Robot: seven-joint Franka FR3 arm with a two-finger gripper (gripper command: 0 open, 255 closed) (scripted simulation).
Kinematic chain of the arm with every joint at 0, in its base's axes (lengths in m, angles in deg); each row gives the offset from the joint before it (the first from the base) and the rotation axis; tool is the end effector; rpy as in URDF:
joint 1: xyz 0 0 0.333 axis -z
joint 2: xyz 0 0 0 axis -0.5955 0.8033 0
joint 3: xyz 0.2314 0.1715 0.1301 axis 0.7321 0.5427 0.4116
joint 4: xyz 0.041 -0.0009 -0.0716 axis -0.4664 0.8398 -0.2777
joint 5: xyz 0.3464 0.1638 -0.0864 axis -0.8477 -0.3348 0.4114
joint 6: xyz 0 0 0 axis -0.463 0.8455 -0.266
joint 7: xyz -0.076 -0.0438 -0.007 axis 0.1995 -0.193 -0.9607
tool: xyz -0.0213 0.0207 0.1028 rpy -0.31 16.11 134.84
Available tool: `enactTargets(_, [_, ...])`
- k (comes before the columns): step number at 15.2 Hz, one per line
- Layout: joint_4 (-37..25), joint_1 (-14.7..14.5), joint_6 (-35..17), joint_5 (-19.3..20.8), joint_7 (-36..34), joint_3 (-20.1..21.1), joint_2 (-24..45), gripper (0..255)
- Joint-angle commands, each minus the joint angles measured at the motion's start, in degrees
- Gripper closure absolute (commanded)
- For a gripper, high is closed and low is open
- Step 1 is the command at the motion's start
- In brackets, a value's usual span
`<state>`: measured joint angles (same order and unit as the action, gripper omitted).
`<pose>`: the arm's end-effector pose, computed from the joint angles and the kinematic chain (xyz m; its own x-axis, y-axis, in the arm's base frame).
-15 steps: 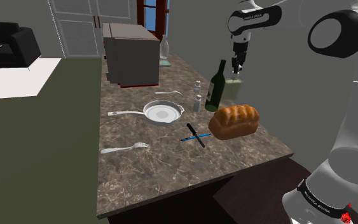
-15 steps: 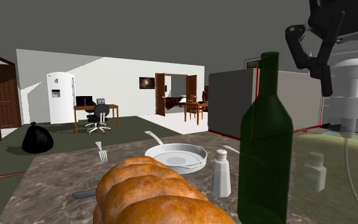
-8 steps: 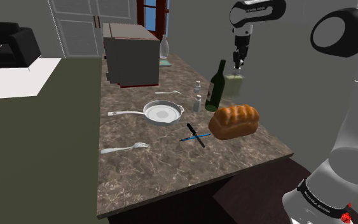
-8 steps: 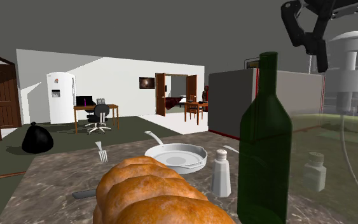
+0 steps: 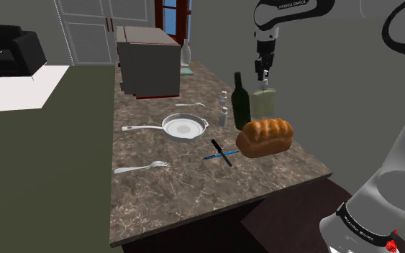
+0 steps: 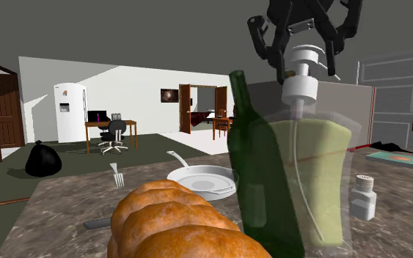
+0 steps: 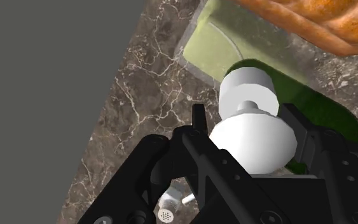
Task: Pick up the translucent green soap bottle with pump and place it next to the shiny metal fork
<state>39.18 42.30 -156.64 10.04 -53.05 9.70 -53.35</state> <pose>0.5982 -0.1552 0.5110 0.9761 0.1475 -0.1595 0.1700 -0.9757 0.1383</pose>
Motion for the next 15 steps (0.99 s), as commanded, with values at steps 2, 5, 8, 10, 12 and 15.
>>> enactTargets(2, [4.0,-2.2,-0.3,0.3,-3.8,1.4,-3.0,255])
enactTargets(5, [7.1,-4.4,-0.3,0.4,-7.6,3.0,-5.5,255])
enactTargets(8, [9.4,-6.6,0.0,0.2,-11.5,4.8,-7.5,255])
enactTargets(10, [10.6,-8.0,0.2,0.0,-14.0,6.0,-8.5,255])
enactTargets(12, [11.6,-9.3,0.5,-0.3,-16.6,7.2,-9.3,255])
enactTargets(15, [12.4,-11.4,1.0,-0.8,-20.5,9.1,-10.1,255])
